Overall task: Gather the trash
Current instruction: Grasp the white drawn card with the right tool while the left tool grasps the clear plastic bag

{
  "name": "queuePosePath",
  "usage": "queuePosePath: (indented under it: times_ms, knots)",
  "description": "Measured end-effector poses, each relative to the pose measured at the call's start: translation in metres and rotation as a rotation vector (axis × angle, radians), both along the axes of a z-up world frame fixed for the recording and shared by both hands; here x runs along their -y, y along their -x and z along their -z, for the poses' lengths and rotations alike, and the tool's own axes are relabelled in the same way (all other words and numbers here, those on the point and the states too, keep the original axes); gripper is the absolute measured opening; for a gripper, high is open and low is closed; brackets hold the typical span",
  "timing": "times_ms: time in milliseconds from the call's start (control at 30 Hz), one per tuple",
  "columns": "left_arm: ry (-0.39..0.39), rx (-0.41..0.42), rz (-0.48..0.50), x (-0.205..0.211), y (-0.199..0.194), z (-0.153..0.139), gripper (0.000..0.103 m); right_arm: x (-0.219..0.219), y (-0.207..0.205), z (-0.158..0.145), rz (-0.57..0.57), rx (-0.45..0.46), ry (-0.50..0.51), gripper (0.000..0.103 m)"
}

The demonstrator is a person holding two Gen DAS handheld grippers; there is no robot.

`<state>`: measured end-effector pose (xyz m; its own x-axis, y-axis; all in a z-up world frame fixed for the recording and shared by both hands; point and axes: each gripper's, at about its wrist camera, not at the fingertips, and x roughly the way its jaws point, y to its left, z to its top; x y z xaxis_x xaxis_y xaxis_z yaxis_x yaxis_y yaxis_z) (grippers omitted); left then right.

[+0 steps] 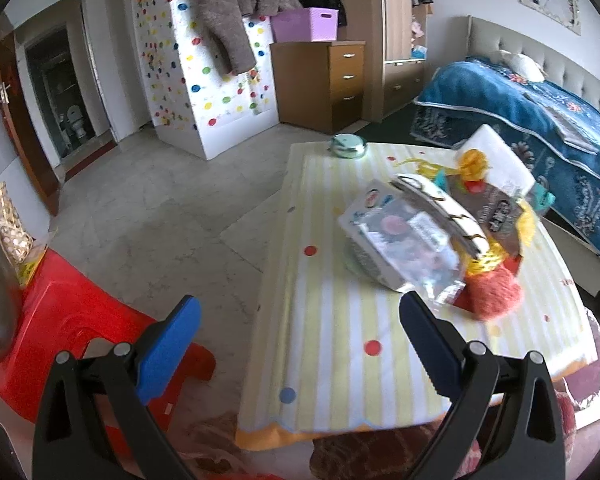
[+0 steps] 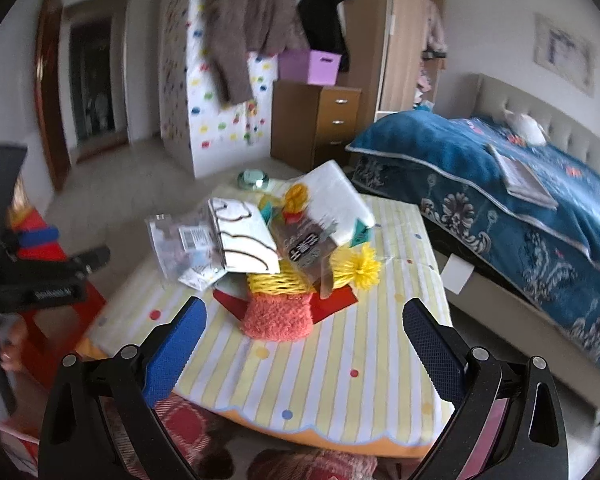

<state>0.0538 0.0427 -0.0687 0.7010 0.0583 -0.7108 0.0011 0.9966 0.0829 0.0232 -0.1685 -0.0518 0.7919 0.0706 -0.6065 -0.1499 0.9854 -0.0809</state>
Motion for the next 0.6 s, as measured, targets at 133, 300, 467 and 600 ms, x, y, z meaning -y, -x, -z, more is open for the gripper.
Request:
queuePosePath:
  times_ms: [133,300,467,600]
  knots:
    - [0.014,-0.003,-0.018,-0.011,-0.014,0.006,0.097,-0.016,-0.019,0.016,-0.049,-0.028,0.000,0.092]
    - [0.048,-0.016,-0.008,-0.016,-0.032,0.015,0.087,-0.028,-0.045,0.034,-0.077,-0.071,0.019,0.064]
    - [0.055,-0.009,0.008,-0.010,-0.047,0.016,0.084,-0.033,-0.065,0.034,-0.105,-0.079,-0.056,0.064]
    - [0.055,0.004,0.018,-0.005,-0.059,0.013,0.084,-0.042,-0.083,0.035,-0.132,-0.086,-0.068,0.066]
